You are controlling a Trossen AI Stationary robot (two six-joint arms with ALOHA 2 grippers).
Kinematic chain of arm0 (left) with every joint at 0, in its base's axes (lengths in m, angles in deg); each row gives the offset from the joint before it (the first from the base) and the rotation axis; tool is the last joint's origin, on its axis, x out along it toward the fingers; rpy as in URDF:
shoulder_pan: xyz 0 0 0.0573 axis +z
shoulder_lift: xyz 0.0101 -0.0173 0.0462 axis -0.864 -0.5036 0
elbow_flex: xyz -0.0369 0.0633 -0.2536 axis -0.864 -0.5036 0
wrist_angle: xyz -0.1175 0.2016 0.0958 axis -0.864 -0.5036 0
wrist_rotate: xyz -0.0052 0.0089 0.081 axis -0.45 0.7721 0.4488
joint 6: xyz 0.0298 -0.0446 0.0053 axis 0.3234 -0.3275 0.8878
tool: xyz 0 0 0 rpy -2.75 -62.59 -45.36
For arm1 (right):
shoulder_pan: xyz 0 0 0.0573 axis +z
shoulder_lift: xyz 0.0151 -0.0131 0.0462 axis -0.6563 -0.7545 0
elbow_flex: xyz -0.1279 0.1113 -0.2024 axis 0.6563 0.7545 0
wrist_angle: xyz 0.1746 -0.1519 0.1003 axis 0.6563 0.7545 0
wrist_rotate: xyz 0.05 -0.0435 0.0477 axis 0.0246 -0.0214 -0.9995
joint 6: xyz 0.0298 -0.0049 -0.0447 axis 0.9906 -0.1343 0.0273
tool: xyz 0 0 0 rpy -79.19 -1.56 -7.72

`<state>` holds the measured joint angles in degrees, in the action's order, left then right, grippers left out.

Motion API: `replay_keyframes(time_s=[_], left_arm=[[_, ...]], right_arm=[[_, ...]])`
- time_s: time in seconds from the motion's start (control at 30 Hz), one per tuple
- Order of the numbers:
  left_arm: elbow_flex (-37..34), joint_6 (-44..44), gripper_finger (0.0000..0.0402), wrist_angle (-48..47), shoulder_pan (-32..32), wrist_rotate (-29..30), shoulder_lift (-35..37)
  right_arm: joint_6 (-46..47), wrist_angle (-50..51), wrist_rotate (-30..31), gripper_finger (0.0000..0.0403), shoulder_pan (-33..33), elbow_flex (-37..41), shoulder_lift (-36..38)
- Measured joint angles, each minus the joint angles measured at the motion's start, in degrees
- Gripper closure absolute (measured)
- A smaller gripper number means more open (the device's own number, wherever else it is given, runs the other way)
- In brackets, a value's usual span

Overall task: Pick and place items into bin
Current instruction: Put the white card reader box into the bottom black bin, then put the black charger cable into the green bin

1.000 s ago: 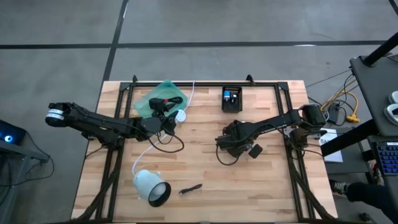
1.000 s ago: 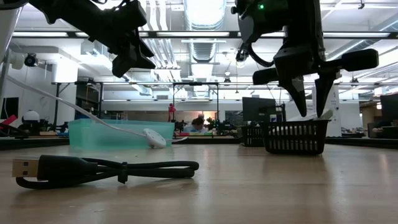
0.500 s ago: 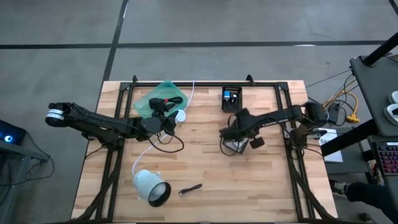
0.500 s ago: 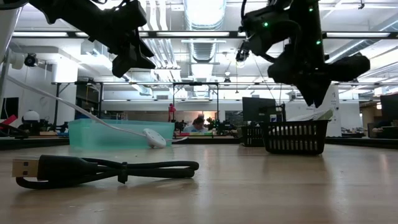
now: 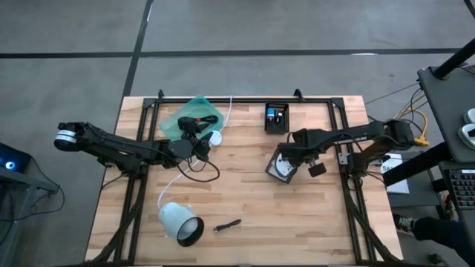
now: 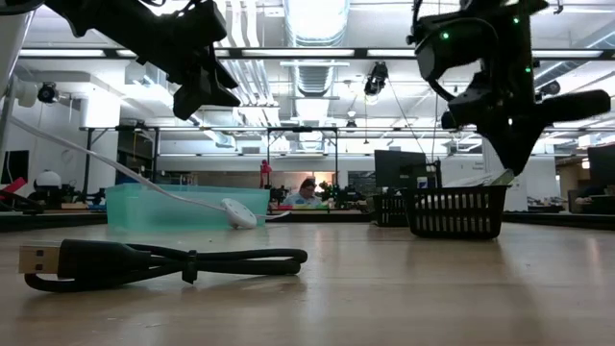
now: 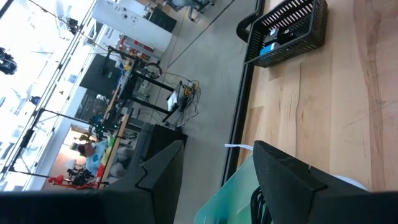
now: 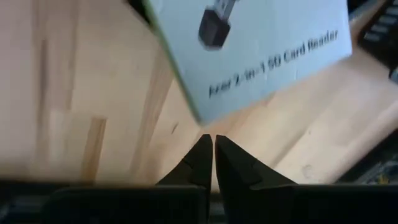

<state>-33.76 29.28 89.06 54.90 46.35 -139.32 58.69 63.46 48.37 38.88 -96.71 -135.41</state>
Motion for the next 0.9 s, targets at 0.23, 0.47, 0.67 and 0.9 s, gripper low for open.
replay_keyframes(time_s=[0.23,0.47,0.67,0.9], left_arm=[[0.0,0.02,0.0223,0.0,0.0,0.0,-0.02],[-0.02,0.01,0.0223,0.0,0.0,0.0,-0.02],[-0.02,0.02,0.0223,0.01,0.0,-0.02,-0.02],[-0.04,-0.04,0.0223,0.0,0.0,-0.07,-0.02]], right_arm=[[-0.34,-3.11,4.33,0.0394,-0.34,3.32,2.47],[-4.45,-9.77,4.36,0.0394,-0.4,2.52,1.94],[-5.47,-12.14,4.32,0.0394,-0.39,0.16,1.73],[-4.18,-12.53,6.96,0.0394,-0.38,-2.12,2.0]])
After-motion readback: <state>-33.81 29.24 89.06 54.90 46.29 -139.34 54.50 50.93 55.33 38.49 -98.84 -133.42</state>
